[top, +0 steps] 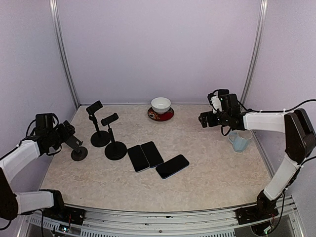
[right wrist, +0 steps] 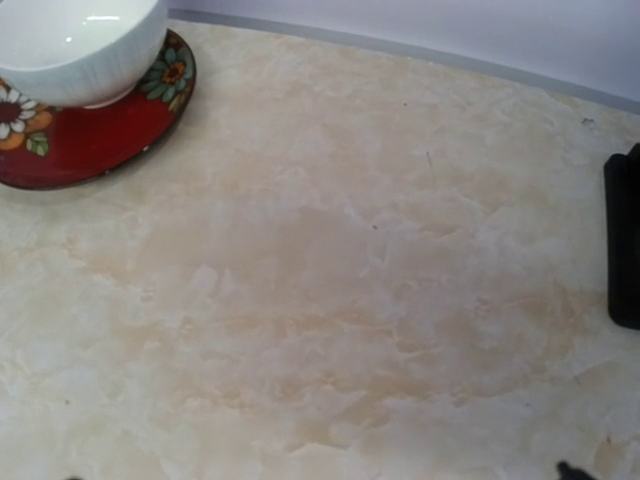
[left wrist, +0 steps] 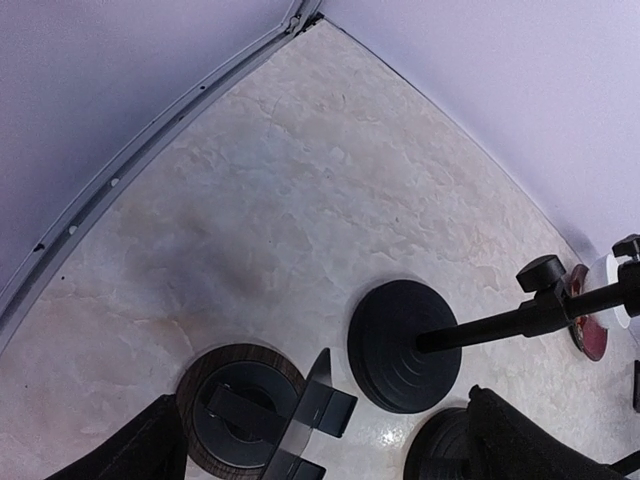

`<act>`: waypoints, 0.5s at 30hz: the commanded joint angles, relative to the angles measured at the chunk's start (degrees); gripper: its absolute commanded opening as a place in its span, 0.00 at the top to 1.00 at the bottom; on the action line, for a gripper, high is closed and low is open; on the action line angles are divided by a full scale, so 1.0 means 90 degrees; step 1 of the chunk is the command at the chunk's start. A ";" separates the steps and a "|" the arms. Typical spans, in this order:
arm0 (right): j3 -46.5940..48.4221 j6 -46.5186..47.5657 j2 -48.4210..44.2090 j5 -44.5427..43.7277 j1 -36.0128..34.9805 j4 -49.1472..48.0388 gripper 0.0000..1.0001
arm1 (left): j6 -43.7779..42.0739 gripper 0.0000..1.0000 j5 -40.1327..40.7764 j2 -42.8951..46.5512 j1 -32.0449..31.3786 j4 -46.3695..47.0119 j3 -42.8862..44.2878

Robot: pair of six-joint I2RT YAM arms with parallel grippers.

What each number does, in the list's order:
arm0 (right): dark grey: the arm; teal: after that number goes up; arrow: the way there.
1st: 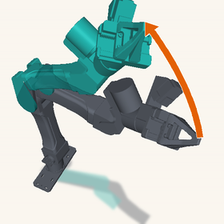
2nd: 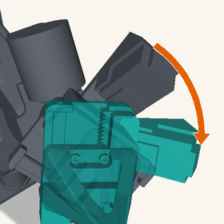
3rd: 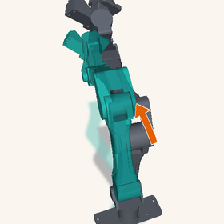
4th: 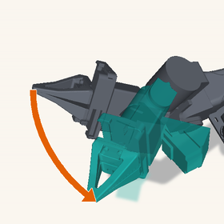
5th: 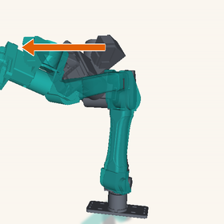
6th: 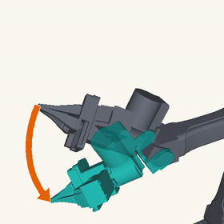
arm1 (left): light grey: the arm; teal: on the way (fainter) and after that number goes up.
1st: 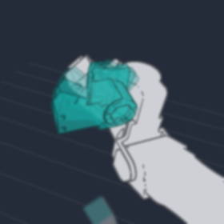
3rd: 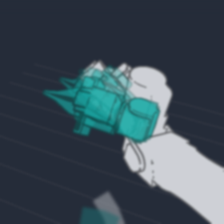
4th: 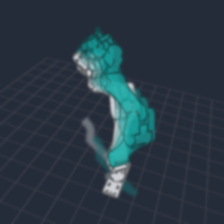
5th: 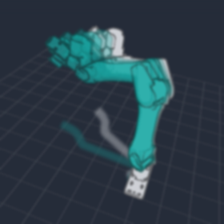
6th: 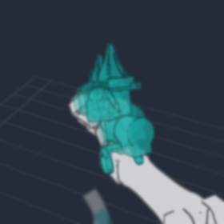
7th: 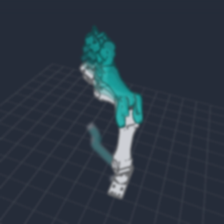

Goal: Place the phone on the phone stand
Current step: Pick up the phone stand from the corner of the board.

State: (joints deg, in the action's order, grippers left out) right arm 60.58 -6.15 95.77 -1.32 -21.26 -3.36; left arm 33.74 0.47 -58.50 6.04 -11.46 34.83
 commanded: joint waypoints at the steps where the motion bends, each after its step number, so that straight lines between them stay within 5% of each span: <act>1: -0.0051 0.0049 0.0023 -0.0037 -0.0052 -0.0117 0.00 | 0.0313 0.08 -0.0249 0.0235 0.0128 0.0701 -0.0310; 15: -0.0041 0.0079 0.0049 -0.0055 -0.0051 -0.0104 0.00 | 0.0538 0.28 -0.0328 0.0348 0.0159 0.1009 -0.0625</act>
State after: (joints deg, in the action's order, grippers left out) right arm 60.58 -5.67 95.77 -1.37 -21.26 -3.33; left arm 38.17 -1.78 -55.99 7.05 -4.23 30.02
